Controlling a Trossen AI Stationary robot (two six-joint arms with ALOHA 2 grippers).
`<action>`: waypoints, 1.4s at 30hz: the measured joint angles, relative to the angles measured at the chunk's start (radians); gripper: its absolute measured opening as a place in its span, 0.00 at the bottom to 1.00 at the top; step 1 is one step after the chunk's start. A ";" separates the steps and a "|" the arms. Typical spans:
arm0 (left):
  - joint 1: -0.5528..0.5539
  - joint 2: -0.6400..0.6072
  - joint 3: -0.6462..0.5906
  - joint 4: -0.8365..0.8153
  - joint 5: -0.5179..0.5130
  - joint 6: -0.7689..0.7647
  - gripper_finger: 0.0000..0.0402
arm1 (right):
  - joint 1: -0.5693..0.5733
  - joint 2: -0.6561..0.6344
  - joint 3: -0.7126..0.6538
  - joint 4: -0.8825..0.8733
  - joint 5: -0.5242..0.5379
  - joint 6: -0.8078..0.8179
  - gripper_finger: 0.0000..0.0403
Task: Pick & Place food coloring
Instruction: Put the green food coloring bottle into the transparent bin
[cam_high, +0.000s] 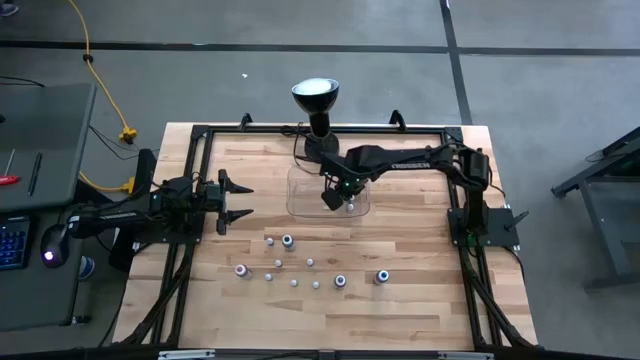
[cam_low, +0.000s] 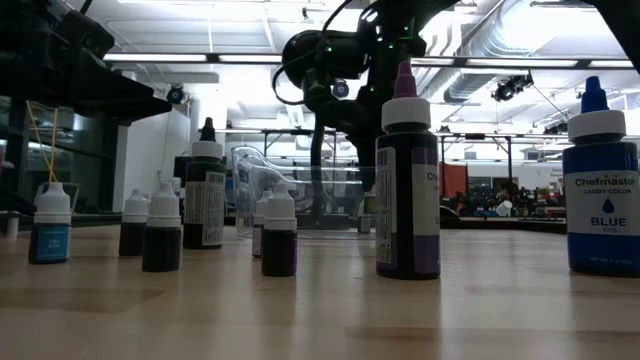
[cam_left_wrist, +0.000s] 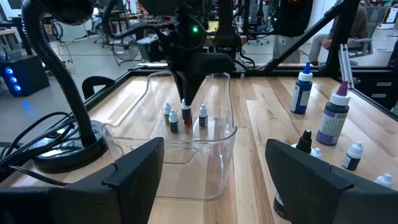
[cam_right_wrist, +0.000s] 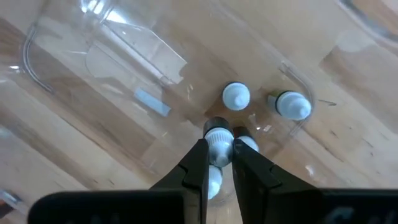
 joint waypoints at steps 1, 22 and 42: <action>0.000 0.000 0.000 0.000 0.000 0.000 0.69 | 0.001 0.004 0.000 -0.002 -0.004 0.000 0.12; 0.000 0.000 0.000 0.000 0.000 0.000 0.69 | 0.002 0.033 0.000 0.018 -0.015 -0.024 0.14; 0.000 0.000 0.000 0.000 0.000 0.000 0.69 | 0.002 0.049 0.001 0.026 -0.036 -0.049 0.22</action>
